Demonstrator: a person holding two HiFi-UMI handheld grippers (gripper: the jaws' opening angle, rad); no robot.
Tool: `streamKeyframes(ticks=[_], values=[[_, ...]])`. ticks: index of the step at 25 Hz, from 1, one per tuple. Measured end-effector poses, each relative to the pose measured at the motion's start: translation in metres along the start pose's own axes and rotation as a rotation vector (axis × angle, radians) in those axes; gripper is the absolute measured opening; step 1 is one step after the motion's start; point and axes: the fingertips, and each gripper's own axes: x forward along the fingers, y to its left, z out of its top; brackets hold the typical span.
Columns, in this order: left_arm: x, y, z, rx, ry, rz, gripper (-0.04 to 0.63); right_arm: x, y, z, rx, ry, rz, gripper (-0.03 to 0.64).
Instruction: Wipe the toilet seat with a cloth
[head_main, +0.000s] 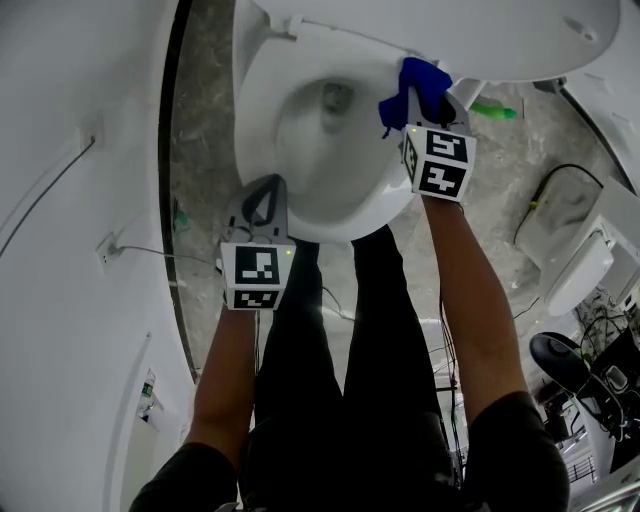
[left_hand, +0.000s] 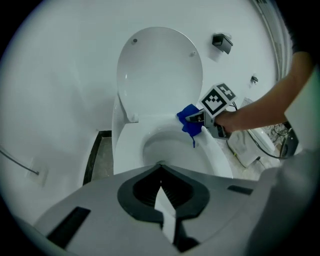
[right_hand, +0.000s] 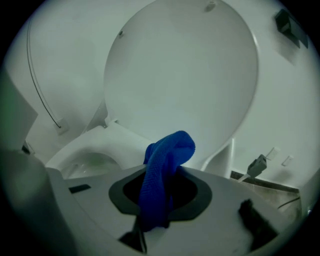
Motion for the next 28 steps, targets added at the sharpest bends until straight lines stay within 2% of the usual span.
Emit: streamKeyframes(ticks=[3,7,10,14,19,28], values=[[0.002,-0.001,-0.002,0.001,0.003,-0.011,0.011,-0.013,-0.016,-0.021,-0.008,0.009,-0.037,0.078],[0.003,0.007,-0.007,-0.064,0.004,-0.019,0.011,-0.029,-0.026,-0.045,-0.02,0.023,-0.062,0.078],[0.003,0.014,-0.013,-0.073,0.013,-0.009,0.011,-0.042,-0.025,-0.063,-0.042,0.039,-0.066,0.078],[0.005,0.016,-0.021,-0.065,0.03,-0.008,0.011,-0.059,-0.014,-0.088,-0.077,0.072,-0.041,0.078],[0.006,0.013,-0.026,-0.116,0.033,-0.029,0.011,-0.081,0.003,-0.116,-0.108,0.117,-0.002,0.078],[0.009,0.005,-0.039,-0.099,0.036,-0.04,0.011,-0.113,0.046,-0.157,-0.192,0.175,0.076,0.078]])
